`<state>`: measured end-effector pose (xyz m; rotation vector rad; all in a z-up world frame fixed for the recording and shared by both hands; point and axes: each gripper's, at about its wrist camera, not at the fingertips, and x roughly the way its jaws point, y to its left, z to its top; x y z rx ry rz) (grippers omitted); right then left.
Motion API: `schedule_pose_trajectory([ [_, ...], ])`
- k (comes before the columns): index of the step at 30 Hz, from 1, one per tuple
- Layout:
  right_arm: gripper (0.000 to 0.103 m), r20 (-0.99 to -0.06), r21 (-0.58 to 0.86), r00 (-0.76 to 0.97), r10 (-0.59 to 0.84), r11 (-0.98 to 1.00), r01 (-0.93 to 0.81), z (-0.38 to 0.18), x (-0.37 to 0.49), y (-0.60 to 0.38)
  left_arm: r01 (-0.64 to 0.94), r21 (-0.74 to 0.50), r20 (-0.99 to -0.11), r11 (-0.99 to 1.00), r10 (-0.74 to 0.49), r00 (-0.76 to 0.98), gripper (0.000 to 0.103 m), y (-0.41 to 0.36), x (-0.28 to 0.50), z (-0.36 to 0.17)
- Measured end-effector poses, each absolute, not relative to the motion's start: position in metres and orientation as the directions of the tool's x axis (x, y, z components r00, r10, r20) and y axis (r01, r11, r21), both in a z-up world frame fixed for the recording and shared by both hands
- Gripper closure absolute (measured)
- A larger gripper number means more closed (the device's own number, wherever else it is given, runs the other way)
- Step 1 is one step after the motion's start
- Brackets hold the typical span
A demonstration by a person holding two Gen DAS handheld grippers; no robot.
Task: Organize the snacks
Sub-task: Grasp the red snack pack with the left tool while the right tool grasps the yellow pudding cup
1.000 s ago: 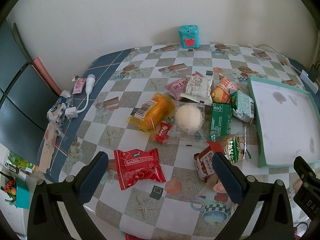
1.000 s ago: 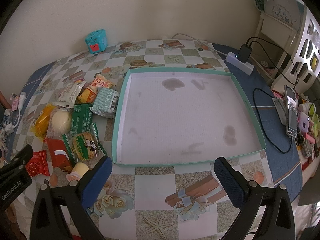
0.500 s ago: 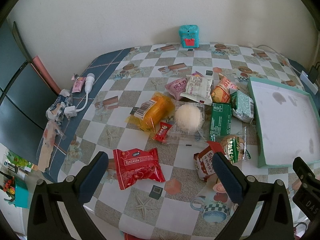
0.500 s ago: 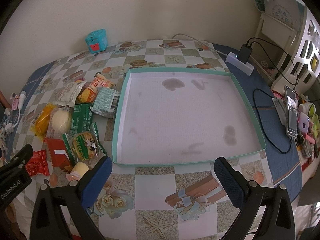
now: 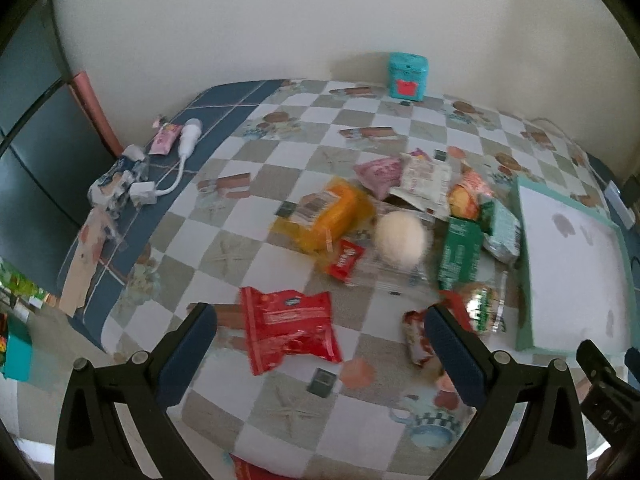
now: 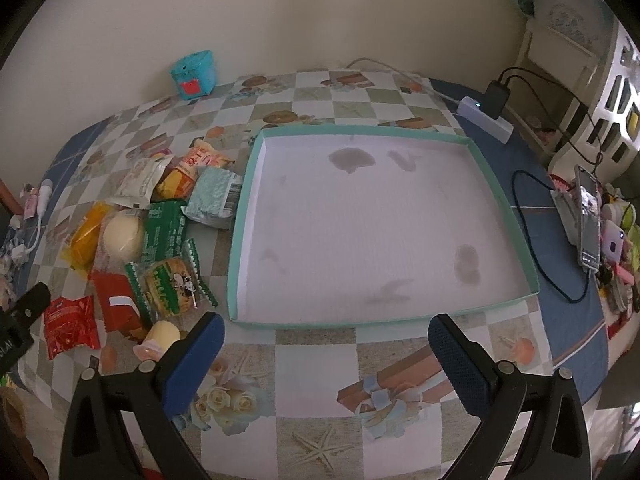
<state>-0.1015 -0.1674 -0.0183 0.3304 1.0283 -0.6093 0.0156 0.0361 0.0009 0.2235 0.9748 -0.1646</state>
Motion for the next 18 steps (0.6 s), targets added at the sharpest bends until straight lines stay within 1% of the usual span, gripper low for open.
schedule_pose_trajectory([
  [6,0.0,-0.884,0.004,0.379,-0.274,0.806,0.592,-0.021,-0.089,-0.16,0.174,0.024,-0.857,0.984,-0.07,0.511,0.0,0.074,0.035,-0.004],
  [13,0.0,-0.905,0.078,0.398,-0.149,0.862,0.501,-0.027,-0.063,-0.135,0.114,-0.024,-0.898,0.993,-0.072,0.434,0.0,0.107,0.055,-0.027],
  [18,0.0,-0.92,0.091,0.379,-0.099,0.887,0.453,-0.036,-0.049,-0.12,0.113,-0.026,-0.918,0.993,-0.069,0.389,0.0,0.114,0.062,-0.044],
])
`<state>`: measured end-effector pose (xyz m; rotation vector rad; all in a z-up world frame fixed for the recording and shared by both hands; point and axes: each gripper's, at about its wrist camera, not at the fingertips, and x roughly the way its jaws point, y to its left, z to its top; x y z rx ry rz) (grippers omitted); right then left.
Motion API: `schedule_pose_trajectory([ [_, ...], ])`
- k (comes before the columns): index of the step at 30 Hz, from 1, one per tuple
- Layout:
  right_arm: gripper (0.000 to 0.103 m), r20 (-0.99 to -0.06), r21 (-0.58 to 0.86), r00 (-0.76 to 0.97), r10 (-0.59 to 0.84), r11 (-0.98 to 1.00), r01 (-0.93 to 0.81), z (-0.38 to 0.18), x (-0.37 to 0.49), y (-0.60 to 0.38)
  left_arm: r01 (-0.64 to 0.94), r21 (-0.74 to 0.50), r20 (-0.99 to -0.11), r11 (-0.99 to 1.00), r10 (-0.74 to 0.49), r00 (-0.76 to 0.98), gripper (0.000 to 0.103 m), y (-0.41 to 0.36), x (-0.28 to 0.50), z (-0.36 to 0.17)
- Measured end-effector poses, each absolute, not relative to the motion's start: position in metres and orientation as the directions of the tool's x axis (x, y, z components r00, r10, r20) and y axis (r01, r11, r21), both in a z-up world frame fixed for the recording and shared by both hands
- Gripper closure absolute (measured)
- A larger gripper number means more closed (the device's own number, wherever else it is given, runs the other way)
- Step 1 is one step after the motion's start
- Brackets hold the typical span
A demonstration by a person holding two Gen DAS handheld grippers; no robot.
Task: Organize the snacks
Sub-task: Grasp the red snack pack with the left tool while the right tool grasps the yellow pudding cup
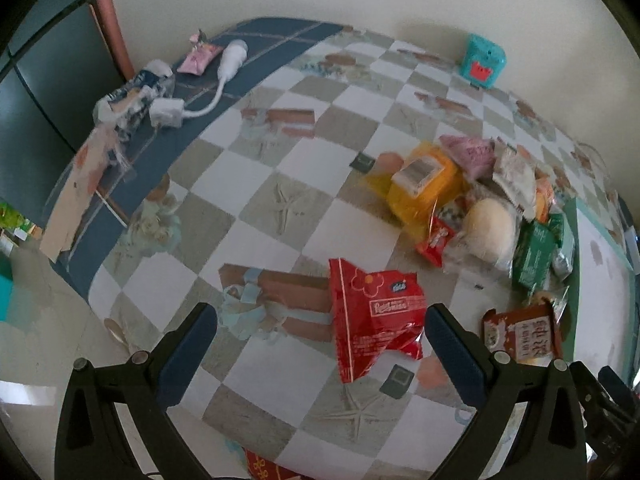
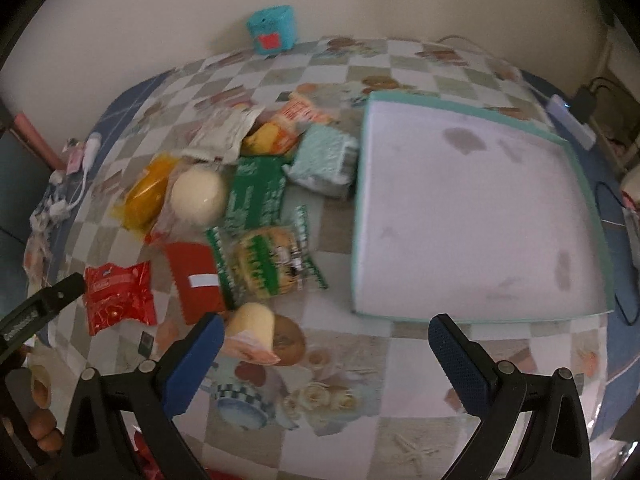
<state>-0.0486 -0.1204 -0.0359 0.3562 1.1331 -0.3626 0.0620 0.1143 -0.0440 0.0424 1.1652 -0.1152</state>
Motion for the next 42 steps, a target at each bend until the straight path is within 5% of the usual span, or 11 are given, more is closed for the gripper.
schedule_pose_trajectory([
  [30,0.016,-0.949,0.211,0.295,0.115,0.923,0.321,-0.083,-0.017,-0.083,0.245,-0.019,-0.951,0.969,-0.093,0.295,0.008,0.075,0.076,-0.082],
  [36,0.04,-0.952,0.22,0.274,0.137,0.928,0.3,-0.091,-0.01,-0.075,0.252,-0.035,-0.952,0.967,-0.109,0.287,0.016,0.074,0.077,-0.084],
  [38,0.051,-0.949,0.233,0.276,0.149,0.924,0.303,-0.093,-0.008,-0.074,0.256,-0.042,-0.951,0.966,-0.117,0.287,0.032,0.074,0.077,-0.083],
  [42,0.055,-0.946,0.25,0.282,0.162,0.917,0.31,-0.096,-0.008,-0.072,0.257,-0.052,-0.95,0.965,-0.127,0.284,0.035,0.072,0.077,-0.084],
])
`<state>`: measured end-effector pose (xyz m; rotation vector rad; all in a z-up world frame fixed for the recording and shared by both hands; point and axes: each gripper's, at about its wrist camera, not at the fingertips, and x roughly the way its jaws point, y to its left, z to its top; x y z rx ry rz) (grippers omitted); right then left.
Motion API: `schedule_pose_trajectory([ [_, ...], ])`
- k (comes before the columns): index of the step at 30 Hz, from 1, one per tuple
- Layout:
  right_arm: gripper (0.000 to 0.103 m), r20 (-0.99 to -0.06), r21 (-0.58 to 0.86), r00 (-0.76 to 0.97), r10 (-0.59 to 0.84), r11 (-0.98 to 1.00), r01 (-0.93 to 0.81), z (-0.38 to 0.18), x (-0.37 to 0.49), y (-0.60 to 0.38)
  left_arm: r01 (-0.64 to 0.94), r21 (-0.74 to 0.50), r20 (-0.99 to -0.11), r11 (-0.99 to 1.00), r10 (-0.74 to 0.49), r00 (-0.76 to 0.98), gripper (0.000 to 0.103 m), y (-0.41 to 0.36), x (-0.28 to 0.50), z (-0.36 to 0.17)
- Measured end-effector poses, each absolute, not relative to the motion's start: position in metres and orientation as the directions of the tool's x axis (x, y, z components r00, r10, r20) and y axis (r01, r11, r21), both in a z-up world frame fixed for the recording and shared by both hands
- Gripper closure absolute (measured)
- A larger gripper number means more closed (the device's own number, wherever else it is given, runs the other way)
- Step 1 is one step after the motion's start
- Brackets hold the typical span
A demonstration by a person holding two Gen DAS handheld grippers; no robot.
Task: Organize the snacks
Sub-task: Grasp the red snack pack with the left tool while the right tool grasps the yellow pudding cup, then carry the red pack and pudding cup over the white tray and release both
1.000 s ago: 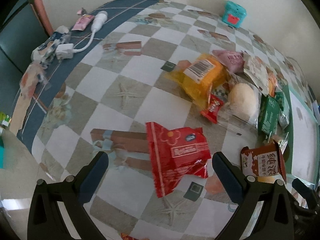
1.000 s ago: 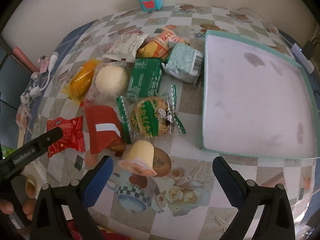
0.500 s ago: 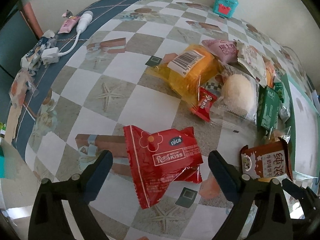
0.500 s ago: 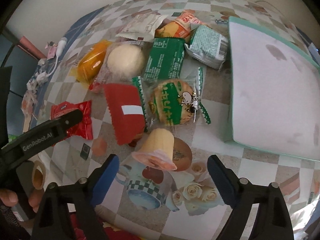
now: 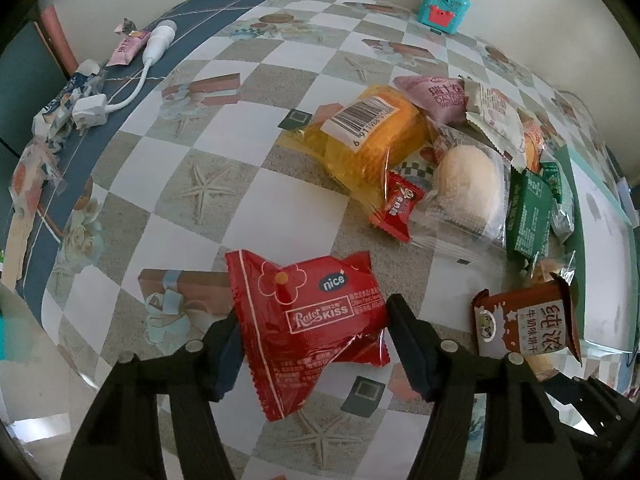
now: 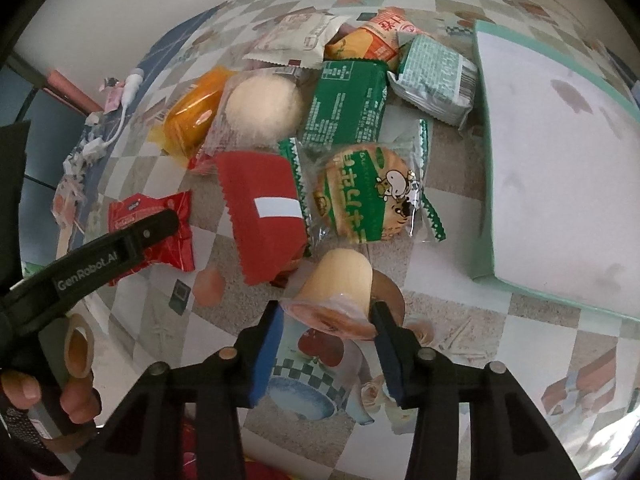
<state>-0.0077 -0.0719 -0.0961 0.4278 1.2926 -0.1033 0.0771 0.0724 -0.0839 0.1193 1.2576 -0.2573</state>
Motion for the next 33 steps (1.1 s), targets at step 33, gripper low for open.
schedule_pose_trajectory([
  [33,0.057,-0.877,0.368,0.45,0.168,0.838,0.404,-0.012,-0.047,-0.147,0.32,-0.016,-0.883,0.947,-0.163,0.439,0.043,0.051,0.069,0.025],
])
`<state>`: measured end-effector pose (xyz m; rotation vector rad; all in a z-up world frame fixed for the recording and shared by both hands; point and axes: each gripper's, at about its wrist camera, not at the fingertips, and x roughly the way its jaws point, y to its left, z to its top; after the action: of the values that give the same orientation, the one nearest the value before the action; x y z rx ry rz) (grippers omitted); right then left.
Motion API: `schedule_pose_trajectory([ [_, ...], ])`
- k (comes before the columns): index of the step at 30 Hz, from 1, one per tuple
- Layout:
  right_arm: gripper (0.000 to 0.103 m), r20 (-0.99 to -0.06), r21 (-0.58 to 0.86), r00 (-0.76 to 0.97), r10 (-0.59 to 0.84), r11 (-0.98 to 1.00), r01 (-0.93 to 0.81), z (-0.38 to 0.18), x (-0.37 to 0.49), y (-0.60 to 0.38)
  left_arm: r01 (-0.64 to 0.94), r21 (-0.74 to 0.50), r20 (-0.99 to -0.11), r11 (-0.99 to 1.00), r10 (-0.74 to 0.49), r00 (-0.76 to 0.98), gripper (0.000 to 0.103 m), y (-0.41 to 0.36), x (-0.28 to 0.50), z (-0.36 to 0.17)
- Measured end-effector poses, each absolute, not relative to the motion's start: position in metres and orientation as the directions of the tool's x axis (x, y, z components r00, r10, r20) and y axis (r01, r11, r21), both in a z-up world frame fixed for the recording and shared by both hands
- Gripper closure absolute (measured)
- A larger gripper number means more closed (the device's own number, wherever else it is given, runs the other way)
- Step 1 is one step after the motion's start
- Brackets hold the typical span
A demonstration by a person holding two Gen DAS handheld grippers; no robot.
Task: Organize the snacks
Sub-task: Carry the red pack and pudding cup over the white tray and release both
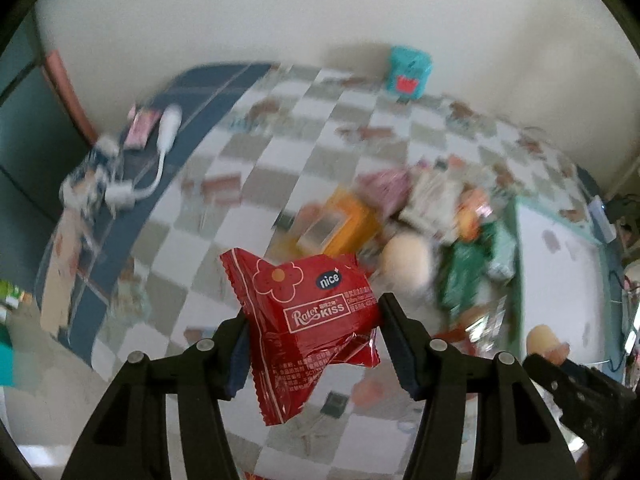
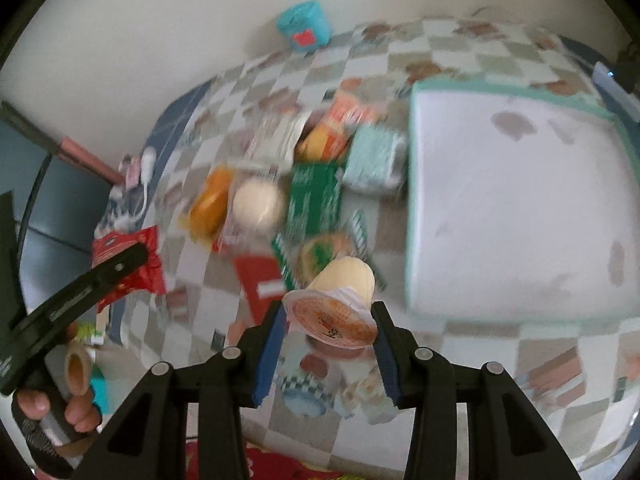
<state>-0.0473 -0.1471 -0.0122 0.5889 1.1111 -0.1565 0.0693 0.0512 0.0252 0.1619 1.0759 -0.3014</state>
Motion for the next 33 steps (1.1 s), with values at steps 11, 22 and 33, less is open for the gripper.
schedule_pose_trajectory([
  [11,0.057,-0.874,0.319,0.485,0.017,0.773,0.548,0.029,-0.027,-0.21,0.453,0.007,-0.838,0.891,-0.242,0.489,0.043,-0.035,0.068,0.081],
  [22,0.057,-0.896,0.297,0.436,-0.082,0.62,0.726,0.0,-0.034,-0.269,0.534,-0.047,-0.87,0.844,-0.297,0.392,0.043,-0.118,0.06,0.05],
  [33,0.057,-0.931,0.227,0.325,-0.167,0.432,0.873,-0.04,-0.063,-0.333,0.611,-0.091,-0.893,0.786,-0.336,0.3,0.043,-0.186,0.049,0.01],
])
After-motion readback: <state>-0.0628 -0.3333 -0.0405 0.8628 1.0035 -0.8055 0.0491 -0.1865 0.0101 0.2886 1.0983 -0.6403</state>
